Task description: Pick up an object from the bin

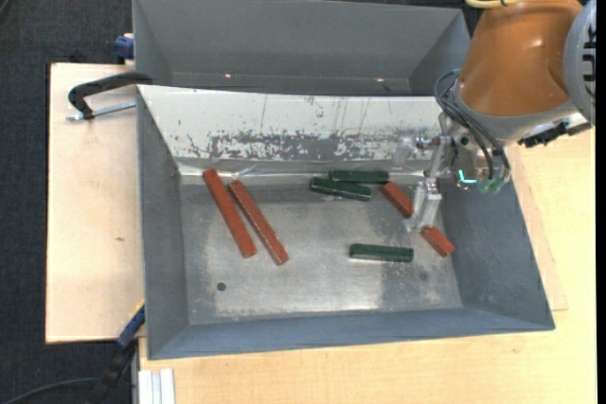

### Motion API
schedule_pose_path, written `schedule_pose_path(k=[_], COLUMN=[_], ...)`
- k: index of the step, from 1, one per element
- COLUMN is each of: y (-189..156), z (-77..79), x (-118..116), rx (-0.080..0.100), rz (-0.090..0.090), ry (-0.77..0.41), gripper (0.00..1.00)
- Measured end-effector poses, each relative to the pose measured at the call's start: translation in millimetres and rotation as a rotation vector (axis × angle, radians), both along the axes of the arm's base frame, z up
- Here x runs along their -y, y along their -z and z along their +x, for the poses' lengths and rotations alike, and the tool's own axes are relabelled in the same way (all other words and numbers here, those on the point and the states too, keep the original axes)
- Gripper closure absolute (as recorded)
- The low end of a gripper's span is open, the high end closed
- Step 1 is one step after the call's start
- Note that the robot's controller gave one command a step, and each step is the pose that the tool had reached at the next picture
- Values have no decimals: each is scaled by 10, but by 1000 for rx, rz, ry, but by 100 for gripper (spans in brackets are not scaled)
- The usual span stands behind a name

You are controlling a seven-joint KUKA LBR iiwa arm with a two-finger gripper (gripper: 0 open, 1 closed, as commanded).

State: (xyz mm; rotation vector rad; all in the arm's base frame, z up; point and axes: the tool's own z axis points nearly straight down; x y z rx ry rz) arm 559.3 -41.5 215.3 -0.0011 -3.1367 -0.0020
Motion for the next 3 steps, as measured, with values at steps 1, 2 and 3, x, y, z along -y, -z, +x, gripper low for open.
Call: schedule_pose_path(k=[1,2,3], y=[1432,1385,-82], z=[-193,-166,-61], x=[123,121,-128], rx=[-2,7,21], rz=[1,-1,-1], ry=[-108,-109,-57], gripper=[0,100,100])
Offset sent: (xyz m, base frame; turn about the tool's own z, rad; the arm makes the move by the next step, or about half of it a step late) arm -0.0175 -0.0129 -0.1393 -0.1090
